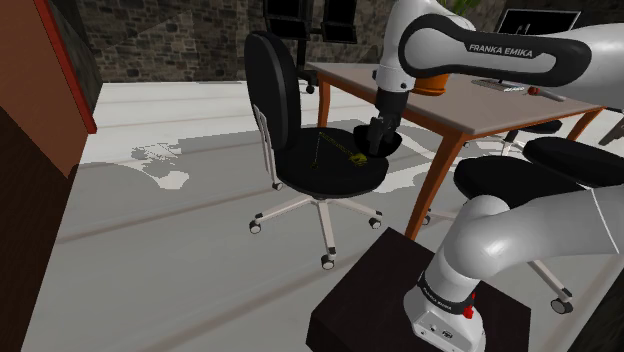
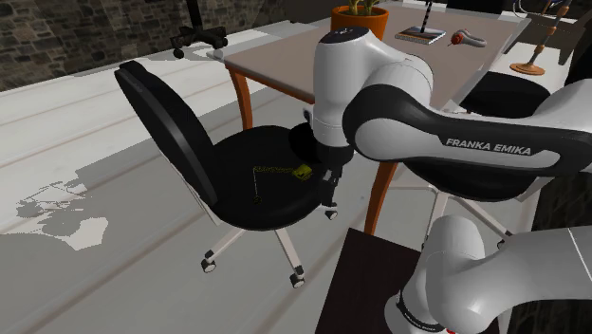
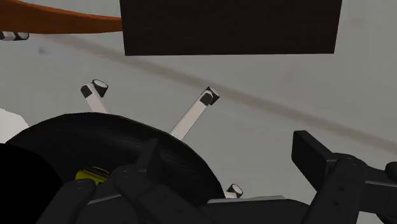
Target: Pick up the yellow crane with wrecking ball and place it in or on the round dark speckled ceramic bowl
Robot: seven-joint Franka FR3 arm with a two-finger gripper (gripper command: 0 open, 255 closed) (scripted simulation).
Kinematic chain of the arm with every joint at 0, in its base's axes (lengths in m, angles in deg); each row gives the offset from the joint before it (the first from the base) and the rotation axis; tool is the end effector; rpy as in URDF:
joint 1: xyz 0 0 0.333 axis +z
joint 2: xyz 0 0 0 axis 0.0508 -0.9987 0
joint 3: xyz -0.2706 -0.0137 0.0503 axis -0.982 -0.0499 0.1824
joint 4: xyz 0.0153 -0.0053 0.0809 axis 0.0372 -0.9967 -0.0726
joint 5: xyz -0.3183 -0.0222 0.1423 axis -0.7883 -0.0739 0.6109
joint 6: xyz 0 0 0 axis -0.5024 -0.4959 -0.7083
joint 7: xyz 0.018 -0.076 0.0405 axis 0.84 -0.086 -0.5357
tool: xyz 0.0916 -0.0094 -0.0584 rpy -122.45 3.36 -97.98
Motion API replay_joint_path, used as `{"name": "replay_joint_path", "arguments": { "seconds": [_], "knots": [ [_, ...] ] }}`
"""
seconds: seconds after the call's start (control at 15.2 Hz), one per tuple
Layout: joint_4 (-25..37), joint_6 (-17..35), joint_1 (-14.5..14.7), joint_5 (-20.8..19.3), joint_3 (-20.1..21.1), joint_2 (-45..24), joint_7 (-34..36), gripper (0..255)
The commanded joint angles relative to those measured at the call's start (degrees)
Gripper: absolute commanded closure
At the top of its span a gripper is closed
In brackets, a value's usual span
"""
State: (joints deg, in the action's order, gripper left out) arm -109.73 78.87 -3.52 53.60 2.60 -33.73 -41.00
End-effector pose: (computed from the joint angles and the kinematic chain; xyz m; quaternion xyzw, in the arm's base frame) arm 0.2854 -0.0217 0.5482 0.9992 0.0203 -0.0170 0.0291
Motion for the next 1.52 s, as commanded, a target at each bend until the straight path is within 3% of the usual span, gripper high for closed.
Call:
{"name": "replay_joint_path", "arguments": {
  "seconds": [0.0,0.4,0.73,1.06,1.32,1.45],
  "knots": [
    [0.00,0.00,0.00,0.00,0.00,0.00,0.00,0],
    [-0.47,8.40,3.57,-5.38,-12.16,-4.48,-23.39,0],
    [3.25,15.11,8.31,-6.42,-22.19,-12.52,-42.98,0],
    [10.12,20.17,14.80,-2.55,-31.87,-23.51,-63.67,0],
    [17.49,21.99,20.10,5.00,-38.89,-34.42,-81.73,0],
    [18.29,22.78,20.63,6.89,-39.74,-36.71,-85.07,0]
  ]
}}
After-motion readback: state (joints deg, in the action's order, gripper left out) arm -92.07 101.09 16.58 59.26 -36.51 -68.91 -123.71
